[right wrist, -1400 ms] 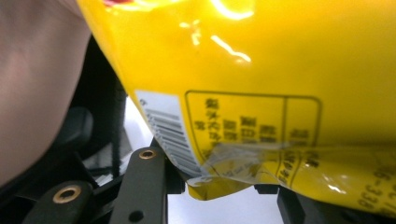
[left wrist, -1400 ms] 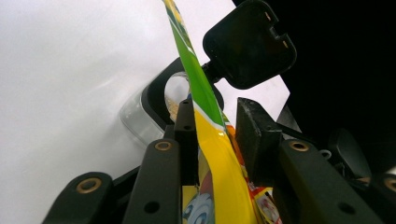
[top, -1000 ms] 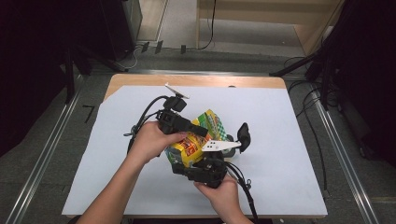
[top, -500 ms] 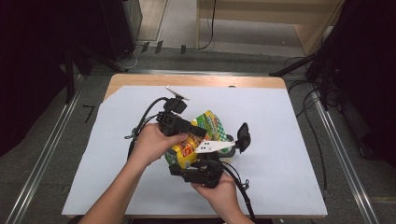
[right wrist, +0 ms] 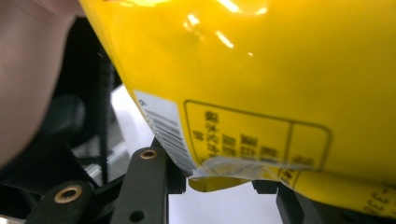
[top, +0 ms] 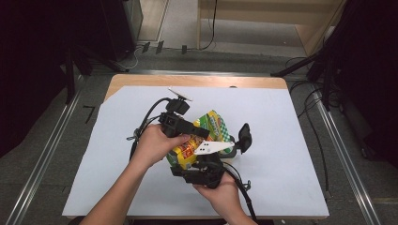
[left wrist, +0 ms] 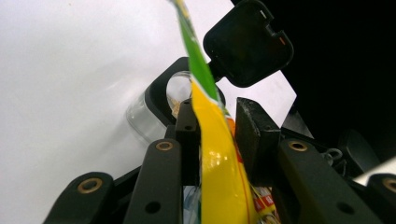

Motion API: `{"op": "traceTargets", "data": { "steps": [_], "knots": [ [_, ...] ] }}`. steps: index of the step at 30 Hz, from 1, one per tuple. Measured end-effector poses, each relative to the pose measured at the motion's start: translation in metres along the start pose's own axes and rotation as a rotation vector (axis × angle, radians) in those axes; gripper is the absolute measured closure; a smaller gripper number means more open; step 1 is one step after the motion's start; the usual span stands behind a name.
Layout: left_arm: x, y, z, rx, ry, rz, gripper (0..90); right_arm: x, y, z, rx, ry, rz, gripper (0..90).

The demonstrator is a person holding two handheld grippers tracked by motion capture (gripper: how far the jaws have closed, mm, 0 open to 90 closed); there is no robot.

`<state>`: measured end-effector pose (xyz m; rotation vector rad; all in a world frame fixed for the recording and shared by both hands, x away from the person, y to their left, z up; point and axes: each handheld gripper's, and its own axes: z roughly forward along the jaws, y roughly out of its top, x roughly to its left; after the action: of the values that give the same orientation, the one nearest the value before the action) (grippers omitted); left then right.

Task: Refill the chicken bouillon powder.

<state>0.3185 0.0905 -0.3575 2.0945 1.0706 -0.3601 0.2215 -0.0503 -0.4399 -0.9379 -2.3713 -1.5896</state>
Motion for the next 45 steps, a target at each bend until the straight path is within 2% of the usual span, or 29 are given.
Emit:
{"op": "traceTargets", "data": {
  "steps": [4, 12, 16, 19, 20, 25, 29, 31, 33, 39, 43, 45],
  "knots": [
    [-0.0016, 0.0011, -0.0005, -0.015, -0.022, 0.023, 65.5, -0.0029, -0.0012, -0.0012, -0.032, 0.052, 0.040, 67.2],
    [-0.0024, 0.0053, -0.0005, -0.011, -0.025, -0.001, 62.8, -0.0046, 0.0003, -0.0035, -0.063, 0.101, 0.072, 67.4],
    [-0.0033, 0.0055, 0.0011, -0.003, 0.001, -0.007, 66.9, -0.0045, 0.0010, -0.0037, -0.053, 0.095, 0.065, 66.4],
    [-0.0042, 0.0049, 0.0019, 0.001, 0.023, 0.011, 69.8, -0.0035, 0.0008, -0.0021, -0.037, 0.075, 0.026, 63.8],
    [-0.0046, 0.0047, 0.0021, 0.001, 0.027, 0.009, 70.1, -0.0032, 0.0012, -0.0016, -0.023, 0.081, 0.025, 62.2],
    [-0.0042, 0.0045, 0.0012, -0.008, 0.027, 0.014, 70.4, -0.0029, 0.0032, -0.0010, -0.006, 0.076, -0.030, 57.4],
    [-0.0045, 0.0043, 0.0028, 0.002, 0.038, 0.022, 71.1, -0.0024, 0.0035, 0.0010, 0.028, 0.064, -0.060, 55.8],
    [-0.0046, 0.0042, 0.0035, 0.003, 0.032, 0.017, 71.6, -0.0013, 0.0027, 0.0021, 0.035, 0.047, -0.076, 57.7],
    [-0.0050, 0.0042, 0.0044, 0.003, 0.028, 0.014, 71.6, -0.0009, 0.0023, 0.0014, 0.042, 0.019, -0.096, 64.2],
    [-0.0055, 0.0050, 0.0049, 0.003, 0.019, 0.015, 71.4, -0.0016, 0.0019, 0.0004, 0.040, 0.018, -0.082, 67.0],
    [-0.0056, 0.0063, 0.0032, -0.001, 0.011, 0.035, 69.9, -0.0025, 0.0023, -0.0003, 0.024, 0.040, -0.056, 67.5],
    [-0.0051, 0.0070, 0.0023, -0.012, -0.003, 0.030, 68.2, -0.0030, 0.0029, -0.0010, 0.014, 0.049, -0.046, 67.7]
  ]
}}
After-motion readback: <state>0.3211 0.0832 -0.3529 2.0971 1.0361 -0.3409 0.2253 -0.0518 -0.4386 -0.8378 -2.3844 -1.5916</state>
